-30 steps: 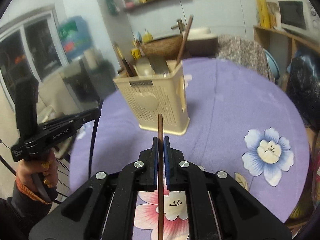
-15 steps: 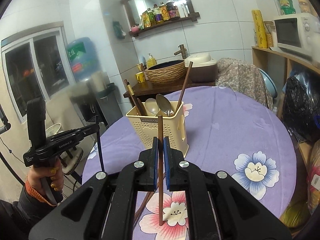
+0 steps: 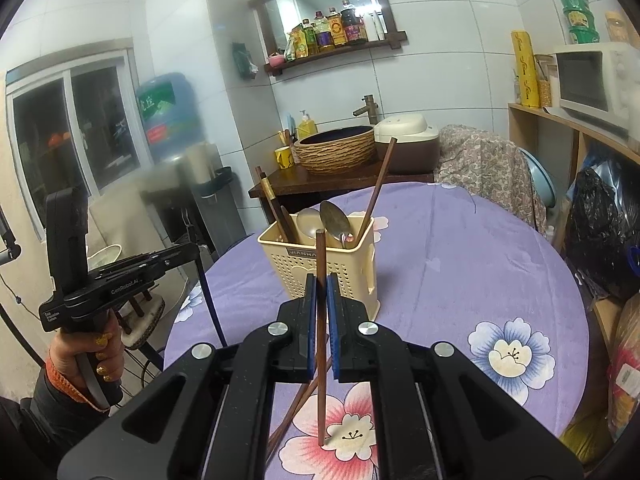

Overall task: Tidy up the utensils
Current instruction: 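Carry the brown and black chopsticks up and lower them into the holder with both tools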

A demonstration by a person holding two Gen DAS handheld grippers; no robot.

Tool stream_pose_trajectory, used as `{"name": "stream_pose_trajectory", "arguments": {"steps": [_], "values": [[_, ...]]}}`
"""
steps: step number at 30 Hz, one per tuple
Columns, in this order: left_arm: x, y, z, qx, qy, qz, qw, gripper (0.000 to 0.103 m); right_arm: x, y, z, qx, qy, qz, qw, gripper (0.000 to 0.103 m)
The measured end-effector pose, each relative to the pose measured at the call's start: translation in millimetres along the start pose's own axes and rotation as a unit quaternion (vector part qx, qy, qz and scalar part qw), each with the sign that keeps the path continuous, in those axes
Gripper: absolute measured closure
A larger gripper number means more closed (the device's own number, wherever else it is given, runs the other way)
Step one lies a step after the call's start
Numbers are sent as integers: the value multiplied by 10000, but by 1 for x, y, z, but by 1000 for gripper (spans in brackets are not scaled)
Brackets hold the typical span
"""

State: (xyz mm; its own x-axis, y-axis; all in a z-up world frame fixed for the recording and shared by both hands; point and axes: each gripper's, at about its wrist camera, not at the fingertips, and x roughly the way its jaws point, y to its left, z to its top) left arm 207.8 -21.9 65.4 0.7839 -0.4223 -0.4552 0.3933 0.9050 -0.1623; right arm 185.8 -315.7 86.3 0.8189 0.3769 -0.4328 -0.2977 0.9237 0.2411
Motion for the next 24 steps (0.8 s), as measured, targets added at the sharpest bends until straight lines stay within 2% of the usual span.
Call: {"name": "stream_pose_trajectory", "arguments": {"steps": [5,8,12,17,19,24], "values": [[-3,2,6,-74,-64,-73,9999,95,-1,3,8,-25,-61,22,10000,97],[-5,1,18,-37,-116,-136,9998,94,0,7,24,-101,-120,44,9999,97],[-15,-3,51,12,-347,-269,9990,94,0,15,60,-200,-312,104,9993,97],[-31,-12,111,155,-834,-245,9961,95,-3,30,119,-321,-727,67,9968,97],[-34,-16,137,159,-1046,-160,9943,94,-3,36,142,-392,-952,-39,9947,97],[-19,-16,168,164,-1376,194,9902,94,12,38,173,-426,-1269,-421,9901,97]]}}
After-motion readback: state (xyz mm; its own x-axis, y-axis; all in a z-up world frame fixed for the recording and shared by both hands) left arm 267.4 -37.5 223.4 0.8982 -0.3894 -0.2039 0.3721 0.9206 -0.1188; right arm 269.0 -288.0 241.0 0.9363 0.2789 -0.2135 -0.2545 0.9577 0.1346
